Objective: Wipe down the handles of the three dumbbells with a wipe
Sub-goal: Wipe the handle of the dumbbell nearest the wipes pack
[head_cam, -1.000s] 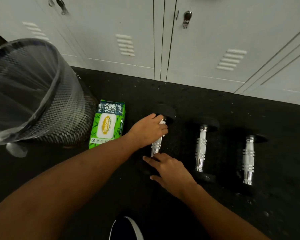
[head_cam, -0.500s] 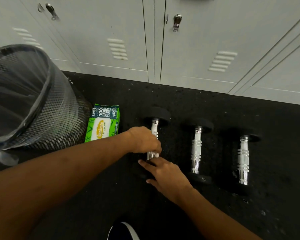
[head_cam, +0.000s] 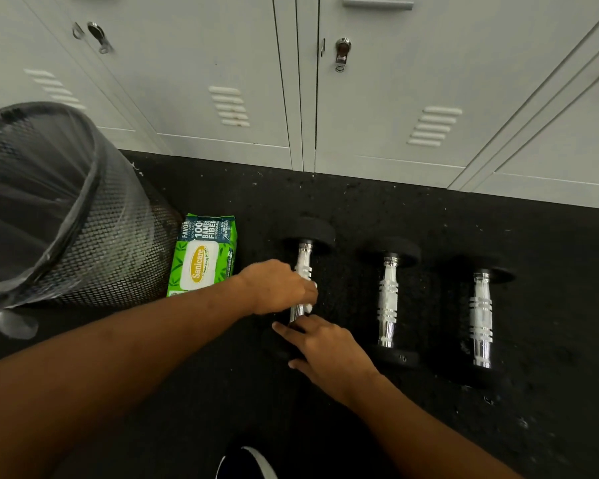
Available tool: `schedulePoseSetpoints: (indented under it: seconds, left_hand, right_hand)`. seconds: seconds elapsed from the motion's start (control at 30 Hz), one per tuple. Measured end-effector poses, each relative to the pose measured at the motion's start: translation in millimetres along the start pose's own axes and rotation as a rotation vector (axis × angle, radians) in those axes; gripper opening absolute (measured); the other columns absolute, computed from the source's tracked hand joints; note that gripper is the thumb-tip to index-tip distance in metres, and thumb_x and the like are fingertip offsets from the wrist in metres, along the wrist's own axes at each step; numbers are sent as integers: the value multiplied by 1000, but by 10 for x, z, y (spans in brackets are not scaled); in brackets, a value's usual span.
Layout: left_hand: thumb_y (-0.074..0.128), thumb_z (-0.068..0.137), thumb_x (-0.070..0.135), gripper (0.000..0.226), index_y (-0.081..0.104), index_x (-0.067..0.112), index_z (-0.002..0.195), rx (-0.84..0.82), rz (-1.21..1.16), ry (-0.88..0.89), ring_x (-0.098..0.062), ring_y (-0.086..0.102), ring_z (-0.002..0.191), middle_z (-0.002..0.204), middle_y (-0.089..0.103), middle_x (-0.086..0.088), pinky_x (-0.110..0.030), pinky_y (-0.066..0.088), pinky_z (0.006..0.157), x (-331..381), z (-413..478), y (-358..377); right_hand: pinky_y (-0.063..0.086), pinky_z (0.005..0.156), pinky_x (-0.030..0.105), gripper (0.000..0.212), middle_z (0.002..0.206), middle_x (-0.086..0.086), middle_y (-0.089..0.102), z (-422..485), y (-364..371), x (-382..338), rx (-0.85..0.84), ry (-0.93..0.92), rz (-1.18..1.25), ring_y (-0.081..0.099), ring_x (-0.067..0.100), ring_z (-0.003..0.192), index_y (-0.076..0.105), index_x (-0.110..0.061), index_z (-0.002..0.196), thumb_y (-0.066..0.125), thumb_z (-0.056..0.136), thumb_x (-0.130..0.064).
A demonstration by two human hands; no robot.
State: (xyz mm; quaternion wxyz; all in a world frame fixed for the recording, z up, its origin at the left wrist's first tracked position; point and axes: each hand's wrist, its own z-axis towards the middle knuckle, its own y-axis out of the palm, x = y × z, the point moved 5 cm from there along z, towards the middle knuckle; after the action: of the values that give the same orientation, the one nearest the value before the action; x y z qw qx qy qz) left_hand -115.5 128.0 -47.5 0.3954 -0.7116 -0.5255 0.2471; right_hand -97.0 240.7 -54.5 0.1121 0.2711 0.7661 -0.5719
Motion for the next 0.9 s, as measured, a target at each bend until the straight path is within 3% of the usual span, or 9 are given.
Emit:
schedulePoseSetpoints:
  seconds: [0.13, 0.33, 0.6, 0.67, 0.8, 0.9]
  left_hand:
    - [46, 97, 21, 39, 45, 26, 135, -58, -24, 20, -32, 67, 94, 122, 65, -5, -41, 49, 81, 151, -96, 100]
    - [47, 98, 24, 29, 51, 31, 126, -2, 59, 51, -26, 67, 90, 119, 65, 1, -35, 44, 69, 43, 16, -22]
    - [45, 98, 35, 27, 55, 26, 122, 93, 48, -177, -31, 68, 92, 115, 68, -5, -40, 53, 75, -241, 195, -118]
    - [53, 95, 27, 28, 55, 26, 123, 101, 19, -219, -28, 68, 91, 114, 68, -3, -42, 55, 75, -310, 258, -138]
    - [51, 95, 23, 29, 53, 28, 123, 128, -24, -217, -29, 67, 90, 125, 63, 1, -39, 53, 72, -288, 220, -45]
    - [50, 95, 27, 25, 53, 29, 120, 29, -107, -119, -29, 66, 92, 123, 62, 0, -38, 48, 73, -38, 79, 93]
  right_hand:
    - [45, 100, 41, 68, 148, 1, 35, -10, 5, 10, 8, -4, 24, 37, 21, 133, 27, -31, 149, 62, 91, -30]
    - [42, 103, 40, 67, 149, 3, 33, -3, -18, -2, -3, 1, -15, 35, 22, 134, 25, -30, 150, 60, 93, -33]
    - [46, 97, 37, 70, 144, 3, 38, 20, -11, -5, -44, -11, -56, 39, 20, 127, 20, -31, 151, 58, 93, -36]
    - [46, 96, 38, 70, 143, 3, 38, 25, -6, -5, -58, -8, -54, 39, 20, 127, 19, -31, 152, 58, 94, -35]
    - [45, 98, 39, 69, 144, 4, 39, 14, -12, -9, -53, -4, -42, 39, 21, 128, 20, -30, 151, 58, 93, -35]
    - [45, 99, 40, 68, 146, 3, 36, 18, 1, -1, -34, -9, -47, 38, 22, 131, 23, -30, 151, 59, 93, -35]
